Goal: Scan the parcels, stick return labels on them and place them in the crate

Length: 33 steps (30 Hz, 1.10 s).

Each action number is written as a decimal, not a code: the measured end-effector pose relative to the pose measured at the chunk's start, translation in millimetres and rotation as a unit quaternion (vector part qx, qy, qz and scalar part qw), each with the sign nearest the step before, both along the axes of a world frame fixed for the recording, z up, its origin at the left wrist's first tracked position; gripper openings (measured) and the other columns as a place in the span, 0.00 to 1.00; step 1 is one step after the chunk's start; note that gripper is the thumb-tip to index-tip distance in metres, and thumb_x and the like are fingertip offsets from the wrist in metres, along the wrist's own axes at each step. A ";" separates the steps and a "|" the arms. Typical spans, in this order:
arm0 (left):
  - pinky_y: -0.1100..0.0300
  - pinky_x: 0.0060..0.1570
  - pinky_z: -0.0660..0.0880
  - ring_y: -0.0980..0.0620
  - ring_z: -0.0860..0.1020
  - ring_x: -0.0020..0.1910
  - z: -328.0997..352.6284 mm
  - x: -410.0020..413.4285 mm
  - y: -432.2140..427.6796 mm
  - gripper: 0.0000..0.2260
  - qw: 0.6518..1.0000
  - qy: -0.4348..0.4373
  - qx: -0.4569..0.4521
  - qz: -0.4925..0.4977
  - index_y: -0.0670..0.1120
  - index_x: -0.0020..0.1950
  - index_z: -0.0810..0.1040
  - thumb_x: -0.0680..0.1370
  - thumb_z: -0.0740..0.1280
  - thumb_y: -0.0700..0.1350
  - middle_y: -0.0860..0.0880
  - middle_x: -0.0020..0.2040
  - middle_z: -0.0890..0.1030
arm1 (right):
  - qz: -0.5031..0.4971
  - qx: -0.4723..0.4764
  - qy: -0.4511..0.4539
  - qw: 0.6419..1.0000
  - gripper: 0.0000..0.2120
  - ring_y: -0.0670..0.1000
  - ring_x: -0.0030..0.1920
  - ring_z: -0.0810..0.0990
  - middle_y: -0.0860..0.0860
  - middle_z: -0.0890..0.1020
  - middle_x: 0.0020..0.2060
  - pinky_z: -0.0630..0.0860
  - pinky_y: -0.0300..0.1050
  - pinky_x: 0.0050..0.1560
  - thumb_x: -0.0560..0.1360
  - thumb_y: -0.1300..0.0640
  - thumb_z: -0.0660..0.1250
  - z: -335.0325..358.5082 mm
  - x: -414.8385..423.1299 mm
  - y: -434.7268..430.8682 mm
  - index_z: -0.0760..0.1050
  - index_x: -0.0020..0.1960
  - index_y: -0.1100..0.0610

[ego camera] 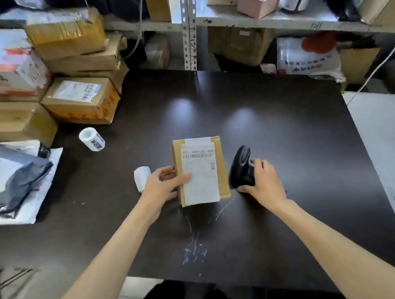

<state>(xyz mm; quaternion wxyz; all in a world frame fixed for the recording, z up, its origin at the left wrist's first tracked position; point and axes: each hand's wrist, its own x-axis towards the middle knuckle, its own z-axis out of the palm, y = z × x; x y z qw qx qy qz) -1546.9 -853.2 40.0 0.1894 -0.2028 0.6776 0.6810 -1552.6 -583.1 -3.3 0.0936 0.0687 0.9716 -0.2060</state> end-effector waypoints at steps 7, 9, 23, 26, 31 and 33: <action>0.53 0.51 0.79 0.51 0.80 0.56 -8.8 10.3 5.0 0.28 0.999 -0.030 0.006 -0.009 0.44 0.67 0.70 0.70 0.77 0.46 0.49 0.59 0.80 | -0.118 -0.156 0.012 0.981 0.13 0.59 0.52 0.76 0.58 0.78 0.51 0.72 0.50 0.49 0.74 0.61 0.67 22.8 -0.3 -11.7 0.71 0.56 0.63; 0.51 0.53 0.79 0.50 0.80 0.57 -10.2 11.5 11.1 0.28 0.999 -0.038 0.008 -0.025 0.44 0.67 0.69 0.70 0.77 0.45 0.49 0.59 0.79 | -0.209 -0.293 0.016 0.933 0.06 0.55 0.38 0.77 0.55 0.80 0.39 0.72 0.46 0.39 0.72 0.61 0.65 49.2 6.8 -18.2 0.74 0.48 0.61; 0.43 0.61 0.76 0.45 0.78 0.61 -22.5 6.3 54.5 0.30 0.995 -0.043 0.053 -0.068 0.42 0.69 0.67 0.71 0.76 0.43 0.44 0.64 0.77 | -0.147 -0.371 -0.096 0.912 0.06 0.56 0.26 0.80 0.56 0.79 0.25 0.77 0.44 0.29 0.72 0.62 0.68 146.9 67.1 -36.7 0.77 0.44 0.65; 0.46 0.59 0.78 0.46 0.79 0.59 -24.3 3.8 54.2 0.30 0.996 -0.040 0.055 -0.066 0.43 0.68 0.68 0.71 0.77 0.43 0.45 0.63 0.78 | -0.155 -0.379 -0.096 0.907 0.07 0.57 0.26 0.80 0.57 0.79 0.26 0.77 0.44 0.28 0.72 0.61 0.69 154.7 67.3 -36.1 0.77 0.44 0.66; 0.48 0.55 0.80 0.46 0.80 0.59 -28.2 3.3 52.9 0.29 0.995 -0.047 0.075 -0.051 0.41 0.68 0.68 0.71 0.77 0.42 0.44 0.63 0.78 | -0.170 -0.395 -0.116 0.895 0.09 0.59 0.26 0.80 0.60 0.79 0.28 0.77 0.44 0.28 0.73 0.61 0.69 158.8 71.7 -35.0 0.76 0.44 0.69; 0.49 0.55 0.79 0.46 0.79 0.59 -28.2 2.5 52.8 0.30 0.994 -0.049 0.078 -0.053 0.41 0.69 0.68 0.71 0.76 0.42 0.44 0.63 0.78 | -0.166 -0.397 -0.122 0.894 0.09 0.58 0.26 0.80 0.59 0.80 0.28 0.77 0.44 0.27 0.73 0.61 0.69 159.2 72.9 -36.1 0.77 0.45 0.68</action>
